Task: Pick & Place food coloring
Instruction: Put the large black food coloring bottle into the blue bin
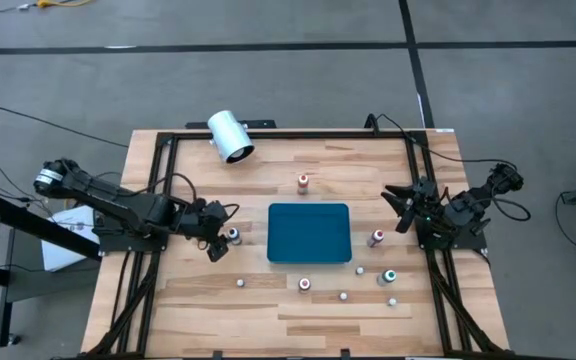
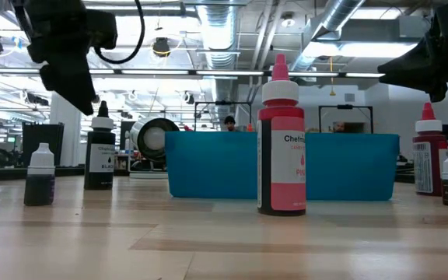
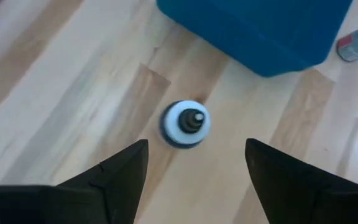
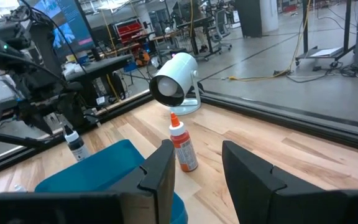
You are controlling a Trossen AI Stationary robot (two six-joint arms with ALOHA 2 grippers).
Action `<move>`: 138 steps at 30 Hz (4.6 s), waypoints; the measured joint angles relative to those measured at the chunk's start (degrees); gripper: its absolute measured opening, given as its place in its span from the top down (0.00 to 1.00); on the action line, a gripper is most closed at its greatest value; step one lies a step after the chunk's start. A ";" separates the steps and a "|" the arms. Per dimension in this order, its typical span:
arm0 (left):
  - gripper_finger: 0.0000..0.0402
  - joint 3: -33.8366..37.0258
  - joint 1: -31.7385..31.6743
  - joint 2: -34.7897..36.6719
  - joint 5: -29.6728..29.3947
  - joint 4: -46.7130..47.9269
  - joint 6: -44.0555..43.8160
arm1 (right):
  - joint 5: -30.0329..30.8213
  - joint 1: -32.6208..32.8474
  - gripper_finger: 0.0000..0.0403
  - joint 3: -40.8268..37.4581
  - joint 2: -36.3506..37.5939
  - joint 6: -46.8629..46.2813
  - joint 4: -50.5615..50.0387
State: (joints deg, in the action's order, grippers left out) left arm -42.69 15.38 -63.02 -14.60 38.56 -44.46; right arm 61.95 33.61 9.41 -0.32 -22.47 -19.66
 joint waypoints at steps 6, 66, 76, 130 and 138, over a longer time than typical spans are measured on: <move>0.35 0.49 0.74 0.00 -2.67 -1.76 -0.13 | 0.04 0.00 0.70 0.00 0.00 -0.01 0.00; 0.67 -19.36 -3.86 -8.83 -9.97 -0.11 9.16 | 0.02 0.00 0.70 0.00 0.00 -0.01 -0.87; 0.66 -30.68 -3.98 -9.03 -10.46 -0.82 13.40 | -0.07 0.00 0.70 0.00 0.00 -0.03 -0.87; 0.66 -31.05 -12.41 -39.41 -2.26 -8.13 31.90 | -0.16 0.00 0.70 -0.02 0.02 -0.03 -1.07; 0.66 -31.05 -12.41 -39.41 -2.37 -7.87 32.45 | -0.15 0.00 0.70 -0.01 0.00 -0.03 -1.31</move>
State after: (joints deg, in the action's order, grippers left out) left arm -73.73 2.96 -102.43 -16.97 30.69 -12.01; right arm 61.80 33.61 9.40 -0.32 -22.50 -20.97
